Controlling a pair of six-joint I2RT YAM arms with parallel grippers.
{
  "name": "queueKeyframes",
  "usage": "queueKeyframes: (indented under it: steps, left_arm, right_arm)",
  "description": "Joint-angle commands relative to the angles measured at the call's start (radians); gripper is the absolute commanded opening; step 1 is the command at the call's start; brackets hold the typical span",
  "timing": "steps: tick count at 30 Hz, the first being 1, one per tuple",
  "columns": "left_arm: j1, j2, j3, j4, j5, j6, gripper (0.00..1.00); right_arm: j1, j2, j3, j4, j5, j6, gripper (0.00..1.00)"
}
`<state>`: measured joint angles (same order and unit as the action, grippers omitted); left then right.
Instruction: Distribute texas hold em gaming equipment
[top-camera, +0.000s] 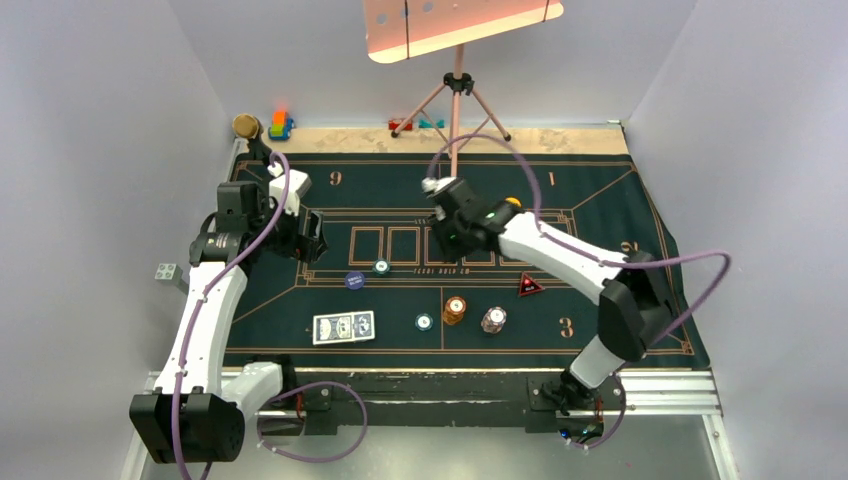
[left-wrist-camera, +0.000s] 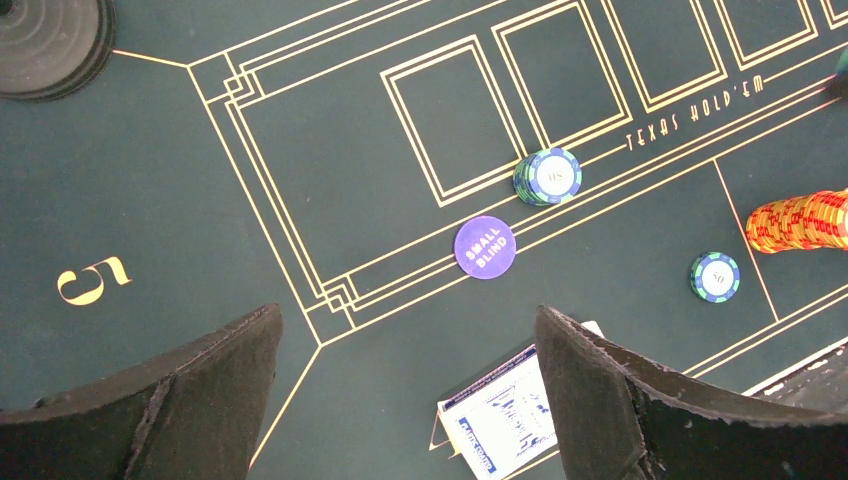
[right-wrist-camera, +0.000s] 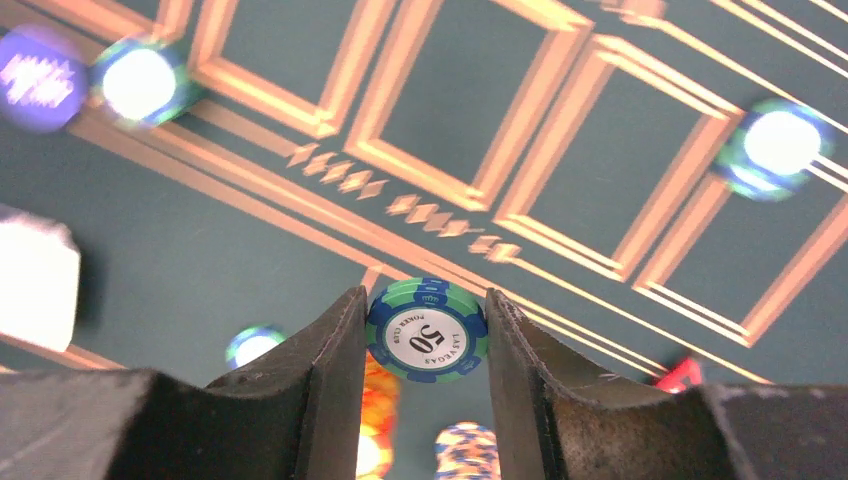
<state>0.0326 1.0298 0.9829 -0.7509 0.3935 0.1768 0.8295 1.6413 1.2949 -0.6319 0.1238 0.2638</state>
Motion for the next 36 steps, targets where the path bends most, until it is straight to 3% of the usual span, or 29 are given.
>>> queueKeyframes:
  steps: [1, 8, 12, 20, 27, 31, 36]
  left_arm:
    - [0.007, -0.014, -0.006, 0.003, 0.016, 0.018, 1.00]
    - [0.009, -0.007, 0.000, -0.001, 0.028, 0.017, 1.00]
    - [0.009, -0.001, 0.000, -0.001, 0.033, 0.020, 1.00]
    - [0.008, 0.000, 0.001, -0.006, 0.036, 0.023, 1.00]
    - [0.007, 0.003, 0.004, -0.008, 0.038, 0.024, 1.00]
    - [0.008, 0.004, 0.003, -0.007, 0.050, 0.027, 1.00]
    - [0.008, -0.002, 0.000, -0.010, 0.048, 0.032, 1.00]
  right_arm:
    - [-0.206, -0.100, -0.090, -0.048, 0.103, 0.127, 0.00]
    - [-0.545, -0.221, -0.284, -0.047, 0.117, 0.271, 0.00]
    - [-0.666, -0.245, -0.368, -0.043, 0.118, 0.332, 0.00]
    - [-0.716, -0.170, -0.409, -0.076, 0.221, 0.396, 0.00]
    - [-0.729, -0.174, -0.427, -0.073, 0.204, 0.432, 0.01]
    - [-0.744, -0.173, -0.471, -0.027, 0.120, 0.444, 0.56]
    - [-0.744, -0.185, -0.484, -0.031, 0.134, 0.446, 0.77]
